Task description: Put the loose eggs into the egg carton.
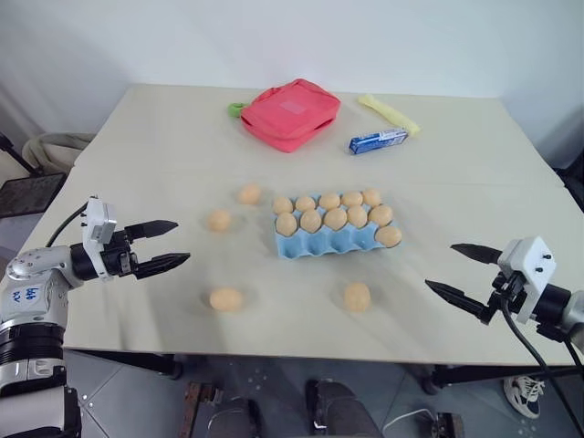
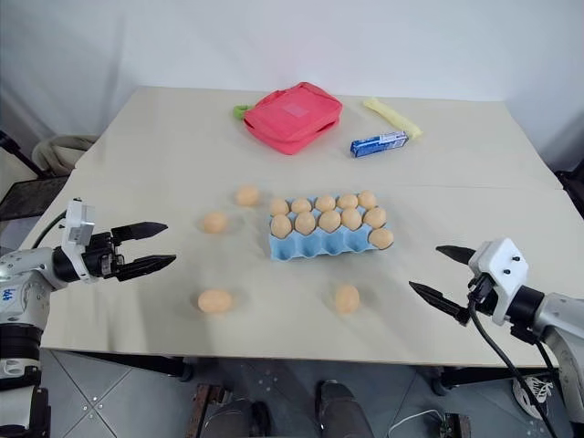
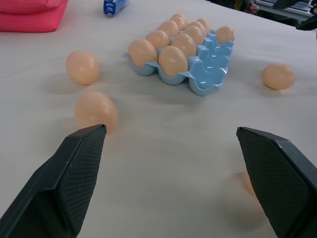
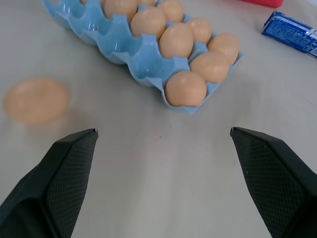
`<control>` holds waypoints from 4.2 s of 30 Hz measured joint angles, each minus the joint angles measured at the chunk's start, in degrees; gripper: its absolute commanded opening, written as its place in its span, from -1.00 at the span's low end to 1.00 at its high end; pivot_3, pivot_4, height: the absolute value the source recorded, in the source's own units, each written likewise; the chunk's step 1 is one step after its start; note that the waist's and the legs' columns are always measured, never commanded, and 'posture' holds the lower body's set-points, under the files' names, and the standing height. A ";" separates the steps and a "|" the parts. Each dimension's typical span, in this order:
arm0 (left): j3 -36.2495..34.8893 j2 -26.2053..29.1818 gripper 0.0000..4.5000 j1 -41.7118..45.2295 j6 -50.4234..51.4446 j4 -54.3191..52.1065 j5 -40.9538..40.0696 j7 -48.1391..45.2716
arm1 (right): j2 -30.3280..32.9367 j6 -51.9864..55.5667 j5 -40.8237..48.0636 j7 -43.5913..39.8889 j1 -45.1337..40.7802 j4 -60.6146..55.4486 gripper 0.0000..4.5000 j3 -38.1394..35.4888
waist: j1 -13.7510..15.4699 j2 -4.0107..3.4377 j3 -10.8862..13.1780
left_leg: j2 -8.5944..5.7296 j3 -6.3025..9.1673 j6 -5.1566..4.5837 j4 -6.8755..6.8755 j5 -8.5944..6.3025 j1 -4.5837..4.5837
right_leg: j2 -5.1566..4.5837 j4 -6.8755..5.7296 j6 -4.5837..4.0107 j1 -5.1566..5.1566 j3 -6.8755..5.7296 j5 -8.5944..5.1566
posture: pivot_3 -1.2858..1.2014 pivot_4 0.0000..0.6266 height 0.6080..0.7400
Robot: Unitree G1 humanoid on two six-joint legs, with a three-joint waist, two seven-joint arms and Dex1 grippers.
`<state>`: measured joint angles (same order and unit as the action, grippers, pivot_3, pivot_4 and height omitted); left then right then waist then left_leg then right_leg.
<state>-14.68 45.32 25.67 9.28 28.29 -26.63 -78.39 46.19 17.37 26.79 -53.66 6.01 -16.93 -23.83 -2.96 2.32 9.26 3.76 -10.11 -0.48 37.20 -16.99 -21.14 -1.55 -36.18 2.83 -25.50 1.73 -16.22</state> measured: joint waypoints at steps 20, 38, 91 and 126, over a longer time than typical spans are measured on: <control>0.07 -0.27 1.00 -1.68 -8.68 4.18 -3.07 -7.67 | -8.44 5.30 4.46 11.63 11.49 -19.10 1.00 2.05 | -0.09 0.02 -0.01 | 0.00 0.07 -0.03 0.03 0.01 0.00 | -0.02 -0.02 -0.04 0.02 -0.03 0.00 | 0.03 -0.52 1.00; 7.68 -0.31 1.00 -4.64 -14.47 3.59 -11.52 -7.67 | -14.31 10.62 -2.15 21.26 6.99 -17.38 1.00 18.68 | -0.16 0.04 -0.03 | -0.01 0.08 -0.07 0.01 -0.01 -0.05 | -0.03 0.08 -0.17 0.02 -0.05 -0.07 | 0.03 -0.52 1.00; 6.58 -5.37 1.00 -1.92 -16.15 4.03 -9.90 -7.67 | -15.48 18.81 -11.18 25.56 -26.02 2.46 -0.26 26.82 | -0.23 0.02 -0.02 | 0.01 0.04 0.05 0.05 -0.03 -0.28 | -0.02 0.24 -0.07 -0.07 -0.09 -0.03 | 0.03 -0.52 1.00; 0.01 -6.51 1.00 -6.34 -16.55 1.02 -8.77 -6.77 | -6.49 4.16 3.39 -0.24 -4.17 -8.44 0.99 5.03 | -0.09 0.01 -0.01 | 0.02 0.05 -0.17 0.05 -0.11 -0.03 | 0.00 0.16 0.07 0.11 -0.09 0.05 | 0.03 -0.52 1.00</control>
<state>-14.66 38.81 19.34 -7.27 29.31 -35.40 -85.16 39.70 21.53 30.18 -53.91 1.84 -25.37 -18.80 -3.05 2.33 9.25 3.77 -10.06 -0.65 37.25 -17.10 -21.17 -1.55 -36.02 2.91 -25.39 1.64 -16.17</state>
